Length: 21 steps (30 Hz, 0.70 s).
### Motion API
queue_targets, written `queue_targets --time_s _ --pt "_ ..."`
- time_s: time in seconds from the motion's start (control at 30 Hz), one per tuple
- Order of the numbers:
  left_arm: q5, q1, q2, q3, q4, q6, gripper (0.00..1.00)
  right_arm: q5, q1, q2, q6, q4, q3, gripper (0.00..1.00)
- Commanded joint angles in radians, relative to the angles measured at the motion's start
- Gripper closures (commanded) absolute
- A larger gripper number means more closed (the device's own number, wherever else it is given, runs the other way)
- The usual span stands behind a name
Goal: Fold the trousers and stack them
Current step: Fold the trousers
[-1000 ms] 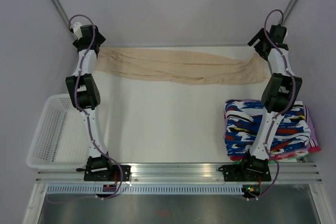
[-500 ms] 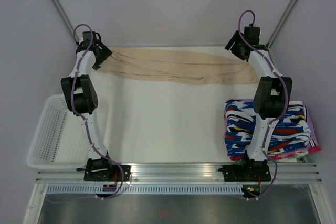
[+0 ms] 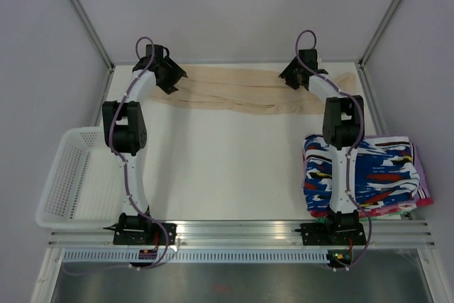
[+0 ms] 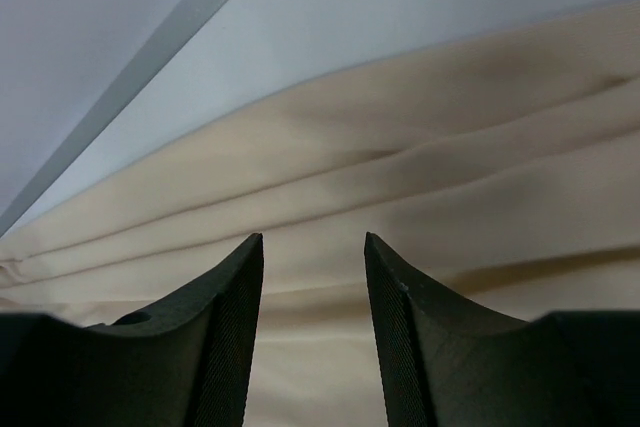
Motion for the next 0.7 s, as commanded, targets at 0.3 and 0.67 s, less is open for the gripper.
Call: queue_targets --time_s 0.3,0.67 --pt "-0.037 -0.013 0.191 0.174 0.255 -0.203 0.31 0.009 0.027 0.11 0.045 0.089 0.132 0.56" --pt "-0.112 -0.013 0.297 0.277 0.296 -0.249 0.38 0.018 0.024 0.105 0.02 0.083 0.144 0.58"
